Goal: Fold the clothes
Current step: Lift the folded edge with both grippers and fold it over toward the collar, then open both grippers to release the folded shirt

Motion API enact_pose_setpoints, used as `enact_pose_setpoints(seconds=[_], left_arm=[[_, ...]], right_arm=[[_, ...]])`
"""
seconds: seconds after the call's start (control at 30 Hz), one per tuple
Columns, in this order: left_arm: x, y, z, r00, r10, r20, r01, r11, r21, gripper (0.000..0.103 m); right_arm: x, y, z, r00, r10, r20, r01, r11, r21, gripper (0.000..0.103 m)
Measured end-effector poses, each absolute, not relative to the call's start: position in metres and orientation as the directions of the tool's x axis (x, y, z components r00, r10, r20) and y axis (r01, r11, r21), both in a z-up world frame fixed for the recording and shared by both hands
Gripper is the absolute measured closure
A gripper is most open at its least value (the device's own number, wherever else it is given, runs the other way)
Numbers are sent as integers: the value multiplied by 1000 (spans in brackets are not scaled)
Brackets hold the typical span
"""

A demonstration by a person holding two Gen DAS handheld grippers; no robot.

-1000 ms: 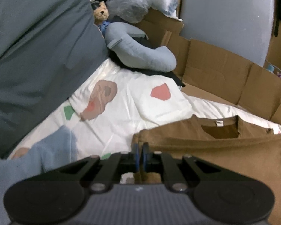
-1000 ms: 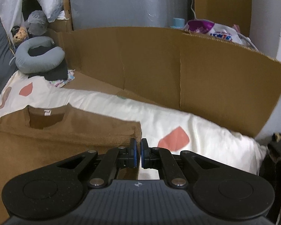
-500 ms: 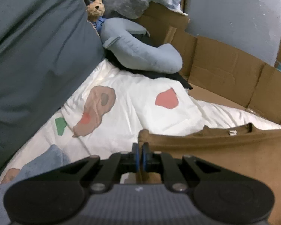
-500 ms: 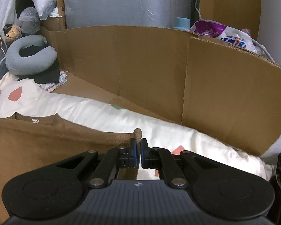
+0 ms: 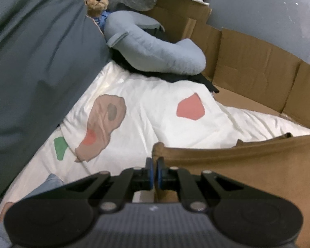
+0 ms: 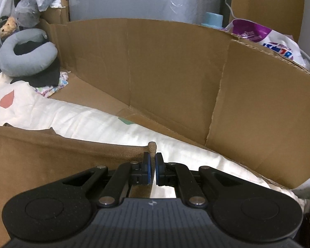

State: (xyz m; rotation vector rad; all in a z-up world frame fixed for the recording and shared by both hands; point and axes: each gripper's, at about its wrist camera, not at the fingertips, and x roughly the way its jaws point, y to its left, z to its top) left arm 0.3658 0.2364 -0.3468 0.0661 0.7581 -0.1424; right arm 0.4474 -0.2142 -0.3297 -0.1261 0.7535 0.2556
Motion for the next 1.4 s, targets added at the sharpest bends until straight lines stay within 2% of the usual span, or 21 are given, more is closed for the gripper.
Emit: enact_pose_setpoints(seconds=[0.3, 0.87, 1.07, 1.33, 1.4], left_arm=[[397, 228, -358, 680, -74, -730, 175, 983, 63, 99], [421, 220, -364, 687, -41, -725, 170, 980, 106, 99], [421, 219, -358, 714, -34, -699, 155, 982, 111, 99], [438, 212, -387, 658, -2, -753, 167, 976, 143, 98], [441, 214, -392, 648, -3, -761, 162, 977, 135, 94]], right_arm=[[475, -193, -343, 673, 129, -728, -294, 950, -104, 100], [501, -176, -352, 682, 60, -729, -271, 946, -176, 100], [500, -172, -349, 704, 46, -708, -256, 947, -194, 100], [513, -166, -372, 648, 36, -761, -287, 937, -200, 100], [515, -168, -375, 639, 49, -768, -292, 939, -183, 99]])
